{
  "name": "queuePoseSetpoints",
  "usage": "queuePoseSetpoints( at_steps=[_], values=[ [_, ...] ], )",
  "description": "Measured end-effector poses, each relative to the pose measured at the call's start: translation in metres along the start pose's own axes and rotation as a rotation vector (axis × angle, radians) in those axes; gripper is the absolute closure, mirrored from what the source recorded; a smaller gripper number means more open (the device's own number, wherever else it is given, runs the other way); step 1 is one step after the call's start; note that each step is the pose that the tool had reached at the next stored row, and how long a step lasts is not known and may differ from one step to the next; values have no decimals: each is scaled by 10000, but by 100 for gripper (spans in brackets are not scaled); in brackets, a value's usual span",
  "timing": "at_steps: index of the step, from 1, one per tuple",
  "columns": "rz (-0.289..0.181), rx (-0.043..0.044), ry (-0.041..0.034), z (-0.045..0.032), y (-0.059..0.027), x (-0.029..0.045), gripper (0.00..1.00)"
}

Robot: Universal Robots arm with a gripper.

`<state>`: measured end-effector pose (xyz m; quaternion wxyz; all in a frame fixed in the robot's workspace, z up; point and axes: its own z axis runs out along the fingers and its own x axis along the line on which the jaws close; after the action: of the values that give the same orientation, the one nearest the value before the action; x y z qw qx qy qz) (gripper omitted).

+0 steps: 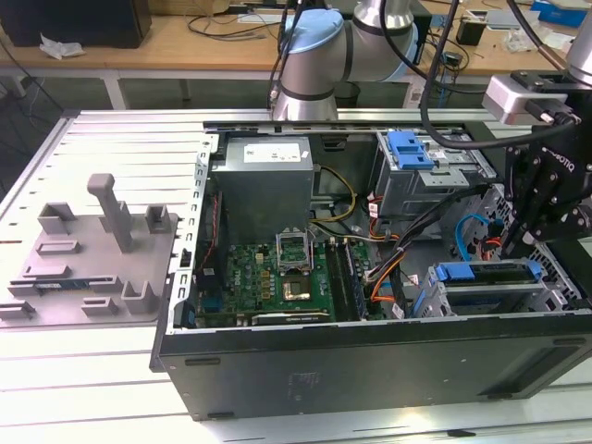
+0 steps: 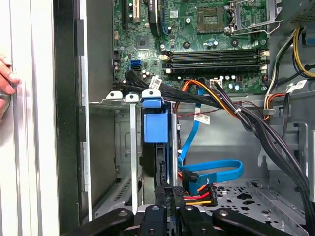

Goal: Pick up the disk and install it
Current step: 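Insert the first disk wire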

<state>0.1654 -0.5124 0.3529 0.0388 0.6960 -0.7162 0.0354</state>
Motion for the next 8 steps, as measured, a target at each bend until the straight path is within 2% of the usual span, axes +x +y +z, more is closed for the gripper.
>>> queuePoseSetpoints(
  at_steps=[8],
  values=[
    [0, 1, 1, 32, -1, 17, 83]
  ],
)
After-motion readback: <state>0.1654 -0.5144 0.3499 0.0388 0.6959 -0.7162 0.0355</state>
